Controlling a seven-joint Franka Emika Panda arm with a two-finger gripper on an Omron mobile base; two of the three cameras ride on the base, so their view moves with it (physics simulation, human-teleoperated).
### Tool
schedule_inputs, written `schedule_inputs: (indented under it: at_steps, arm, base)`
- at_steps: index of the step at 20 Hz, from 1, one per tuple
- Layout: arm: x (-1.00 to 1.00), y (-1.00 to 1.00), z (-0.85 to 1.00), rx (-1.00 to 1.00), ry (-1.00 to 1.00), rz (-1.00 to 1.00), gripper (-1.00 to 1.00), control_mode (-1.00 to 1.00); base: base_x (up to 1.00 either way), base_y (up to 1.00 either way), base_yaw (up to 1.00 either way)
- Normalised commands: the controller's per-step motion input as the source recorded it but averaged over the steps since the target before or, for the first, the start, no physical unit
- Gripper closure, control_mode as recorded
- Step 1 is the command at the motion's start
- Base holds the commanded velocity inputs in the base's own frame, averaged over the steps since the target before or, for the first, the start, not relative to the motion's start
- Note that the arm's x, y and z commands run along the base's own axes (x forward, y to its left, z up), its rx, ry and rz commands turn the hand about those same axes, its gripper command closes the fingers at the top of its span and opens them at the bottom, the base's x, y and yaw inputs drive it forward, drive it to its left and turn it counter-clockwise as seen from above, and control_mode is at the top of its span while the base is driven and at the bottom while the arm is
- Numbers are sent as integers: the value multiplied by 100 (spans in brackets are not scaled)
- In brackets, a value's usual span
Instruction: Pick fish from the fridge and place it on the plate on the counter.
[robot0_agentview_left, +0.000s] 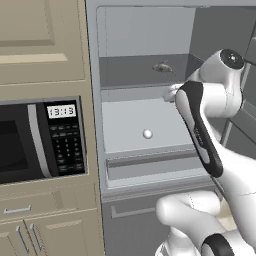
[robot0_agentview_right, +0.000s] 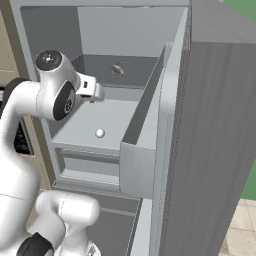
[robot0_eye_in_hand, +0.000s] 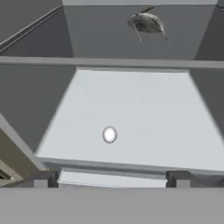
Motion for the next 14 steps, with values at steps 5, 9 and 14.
schedule_inputs:
  at_steps: [5, 9, 14]
  arm:
    - [-8, -7, 61, -1, -32, 0, -100, -100]
    - [0, -21, 67, 0, -6, 0, -100, -100]
    - [0, -27, 63, 0, 0, 0, -100, -100]
  base:
    - [0, 0, 0]
    - [0, 0, 0]
    - [0, 0, 0]
